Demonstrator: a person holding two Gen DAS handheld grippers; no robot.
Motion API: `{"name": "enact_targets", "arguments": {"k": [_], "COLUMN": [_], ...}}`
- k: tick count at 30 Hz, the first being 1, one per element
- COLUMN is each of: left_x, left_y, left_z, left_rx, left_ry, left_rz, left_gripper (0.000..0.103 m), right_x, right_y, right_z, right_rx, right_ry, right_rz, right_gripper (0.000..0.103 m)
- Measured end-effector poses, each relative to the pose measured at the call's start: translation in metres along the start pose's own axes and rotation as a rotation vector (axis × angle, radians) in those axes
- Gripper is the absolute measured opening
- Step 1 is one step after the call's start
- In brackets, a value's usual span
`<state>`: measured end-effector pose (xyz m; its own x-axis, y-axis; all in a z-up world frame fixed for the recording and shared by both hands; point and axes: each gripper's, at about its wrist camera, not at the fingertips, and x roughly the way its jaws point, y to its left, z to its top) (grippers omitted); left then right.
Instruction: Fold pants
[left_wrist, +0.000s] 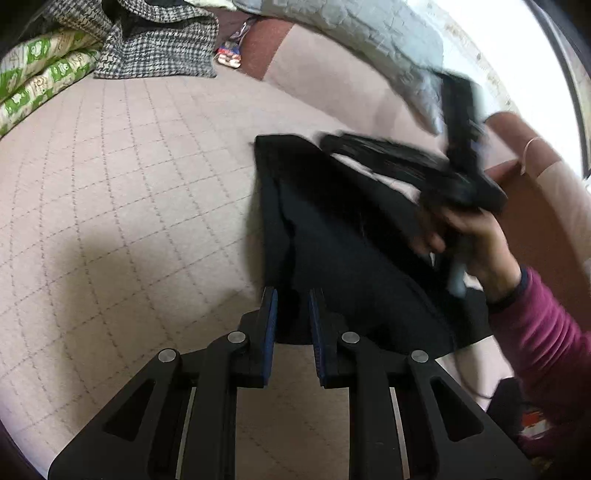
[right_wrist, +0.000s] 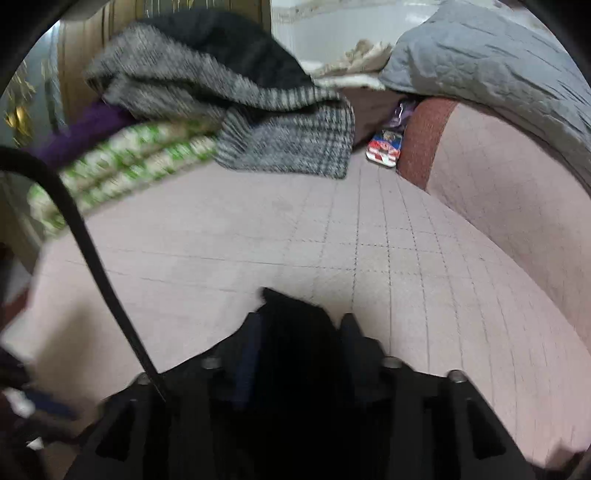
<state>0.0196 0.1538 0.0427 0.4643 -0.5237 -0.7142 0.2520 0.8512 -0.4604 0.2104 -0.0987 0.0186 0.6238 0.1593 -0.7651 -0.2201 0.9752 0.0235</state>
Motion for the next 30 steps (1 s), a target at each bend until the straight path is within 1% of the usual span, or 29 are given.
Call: {"name": "enact_targets", "arguments": {"k": [1, 2, 3, 4, 5, 6, 9, 10, 11, 12, 13, 14, 15, 16, 18, 19, 20, 21, 22, 23, 24, 25, 26, 28, 29, 30], "left_x": [0.0, 0.002, 0.006, 0.009, 0.014, 0.017, 0.03, 0.032, 0.032, 0.032, 0.032, 0.033, 0.034, 0.035, 0.037, 0.038, 0.04, 0.041, 0.04, 0.038, 0.036, 0.034, 0.029, 0.02, 0.015, 0.013], "left_y": [-0.002, -0.003, -0.004, -0.005, -0.005, -0.006, -0.008, -0.008, -0.009, -0.009, -0.011, -0.012, -0.013, -0.015, -0.023, -0.028, -0.036, -0.04, -0.044, -0.046, -0.046, -0.046, -0.047, -0.05, -0.051, -0.05], "left_z": [0.001, 0.001, 0.0, 0.0, 0.0, -0.001, -0.003, -0.003, -0.004, -0.004, -0.004, -0.004, -0.003, -0.003, -0.004, -0.004, -0.004, -0.005, -0.006, -0.006, -0.006, -0.006, -0.006, -0.009, -0.011, -0.013], "left_rx": [0.001, 0.001, -0.001, -0.005, -0.01, -0.01, -0.02, -0.024, -0.031, -0.038, -0.047, -0.059, -0.065, -0.067, -0.045, -0.023, 0.015, 0.038, 0.056, 0.061, 0.051, 0.044, 0.043, 0.06, 0.072, 0.075], "left_ry": [-0.008, -0.007, 0.002, 0.009, 0.015, 0.019, 0.056, 0.055, 0.034, 0.021, 0.015, 0.015, 0.015, 0.022, 0.044, 0.052, 0.059, 0.06, 0.06, 0.066, 0.067, 0.07, 0.075, 0.068, 0.061, 0.06], "left_rz": [-0.002, -0.004, -0.012, -0.025, -0.036, -0.037, -0.045, -0.045, -0.038, -0.039, -0.04, -0.037, -0.041, -0.047, -0.044, -0.018, 0.023, 0.052, 0.078, 0.091, 0.094, 0.096, 0.1, 0.116, 0.141, 0.155], "left_gripper": [0.017, 0.031, 0.042, 0.058, 0.06, 0.06, 0.06, 0.062, 0.065, 0.066, 0.066, 0.066, 0.066, 0.066, 0.055, 0.041, 0.034, 0.032, 0.025, 0.021, 0.02, 0.018, 0.017, 0.014, 0.01, 0.01], "right_x": [-0.018, -0.037, -0.059, -0.086, -0.111, -0.133, -0.192, -0.216, -0.233, -0.256, -0.268, -0.279, -0.292, -0.299, -0.309, -0.308, -0.307, -0.305, -0.307, -0.308, -0.308, -0.306, -0.304, -0.309, -0.314, -0.32], "right_y": [-0.003, -0.005, -0.01, -0.017, -0.025, -0.029, -0.046, -0.054, -0.062, -0.075, -0.084, -0.093, -0.106, -0.116, -0.137, -0.149, -0.156, -0.161, -0.163, -0.163, -0.163, -0.162, -0.159, -0.152, -0.15, -0.15], "right_z": [-0.009, -0.019, -0.031, -0.051, -0.072, -0.09, -0.143, -0.166, -0.184, -0.211, -0.228, -0.245, -0.268, -0.283, -0.314, -0.327, -0.334, -0.338, -0.337, -0.335, -0.332, -0.328, -0.323, -0.315, -0.313, -0.315], "right_rx": [0.023, 0.045, 0.077, 0.123, 0.163, 0.182, 0.242, 0.292, 0.34, 0.415, 0.465, 0.514, 0.578, 0.626, 0.742, 0.806, 0.841, 0.862, 0.858, 0.855, 0.848, 0.829, 0.792, 0.735, 0.728, 0.732], "right_ry": [-0.009, -0.021, -0.036, -0.045, -0.041, -0.035, -0.025, -0.015, -0.007, 0.007, 0.02, 0.036, 0.072, 0.099, 0.158, 0.187, 0.2, 0.191, 0.172, 0.161, 0.157, 0.155, 0.17, 0.169, 0.154, 0.141], "right_rz": [0.011, 0.018, 0.023, 0.024, 0.01, -0.03, -0.179, -0.233, -0.273, -0.321, -0.358, -0.404, -0.478, -0.524, -0.579, -0.587, -0.597, -0.621, -0.648, -0.681, -0.688, -0.657, -0.645, -0.662, -0.663, -0.673], "right_gripper": [0.045, 0.045, 0.046, 0.047, 0.047, 0.047, 0.047, 0.047, 0.048, 0.052, 0.06, 0.063, 0.065, 0.065, 0.065, 0.065, 0.065, 0.065, 0.064, 0.063, 0.046, 0.018, 0.014, 0.007, 0.007, 0.007]}}
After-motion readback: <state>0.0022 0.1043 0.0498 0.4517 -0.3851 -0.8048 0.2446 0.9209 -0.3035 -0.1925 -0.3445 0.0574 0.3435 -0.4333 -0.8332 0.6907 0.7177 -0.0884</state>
